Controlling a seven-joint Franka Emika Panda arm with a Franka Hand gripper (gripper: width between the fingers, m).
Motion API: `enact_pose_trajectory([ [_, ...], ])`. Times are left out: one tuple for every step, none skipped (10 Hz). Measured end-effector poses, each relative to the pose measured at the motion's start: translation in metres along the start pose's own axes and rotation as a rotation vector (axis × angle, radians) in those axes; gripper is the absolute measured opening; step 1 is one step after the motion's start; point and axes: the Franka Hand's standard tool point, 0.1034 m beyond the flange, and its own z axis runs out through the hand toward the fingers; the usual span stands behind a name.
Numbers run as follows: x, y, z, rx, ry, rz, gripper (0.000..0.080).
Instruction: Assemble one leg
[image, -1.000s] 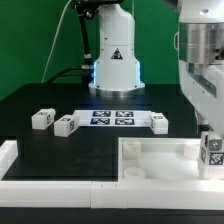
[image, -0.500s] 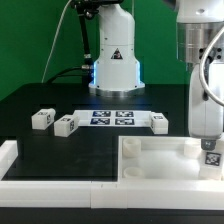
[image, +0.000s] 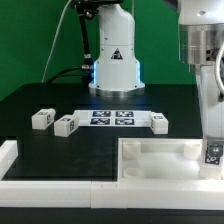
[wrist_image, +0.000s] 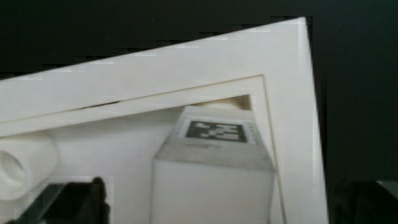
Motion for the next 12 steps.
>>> enact_pose_trajectory([
  [-0.0002, 0.0001, -0.0001, -0.001, 0.0, -0.159, 0.0648],
  [-0.0004, 0.0003, -0.0006, -0.005, 0.001, -0.255, 0.0648],
  [-0.0008, 0.0003, -0.0007, -0.006, 0.001, -0.38, 0.0649],
  [-0.0013, 0.0012, -0.0004, -0.01, 0.001, -0.478, 0.0649],
  [-0.0016, 0.0015, -0.0003, -0.012, 0.001, -0.549, 0.0649],
  [-0.0014, 0.0016, -0.0002, -0.014, 0.007, -0.678, 0.0649],
  [-0.002, 0.0018, 0.0001, -0.016, 0.009, -0.771, 0.0649],
  [-0.0027, 0.0022, 0.0007, -0.018, 0.012, -0.866, 0.0649],
  [-0.0019, 0.0023, 0.0017, -0.022, 0.02, -1.015, 0.0649],
  [0.0002, 0.0024, 0.0028, -0.026, 0.02, -1.125, 0.0649],
  [0.003, 0.0019, 0.003, -0.028, 0.02, -1.239, 0.0649],
  [0.0036, 0.0017, 0.0029, -0.032, 0.022, -1.33, 0.0649],
])
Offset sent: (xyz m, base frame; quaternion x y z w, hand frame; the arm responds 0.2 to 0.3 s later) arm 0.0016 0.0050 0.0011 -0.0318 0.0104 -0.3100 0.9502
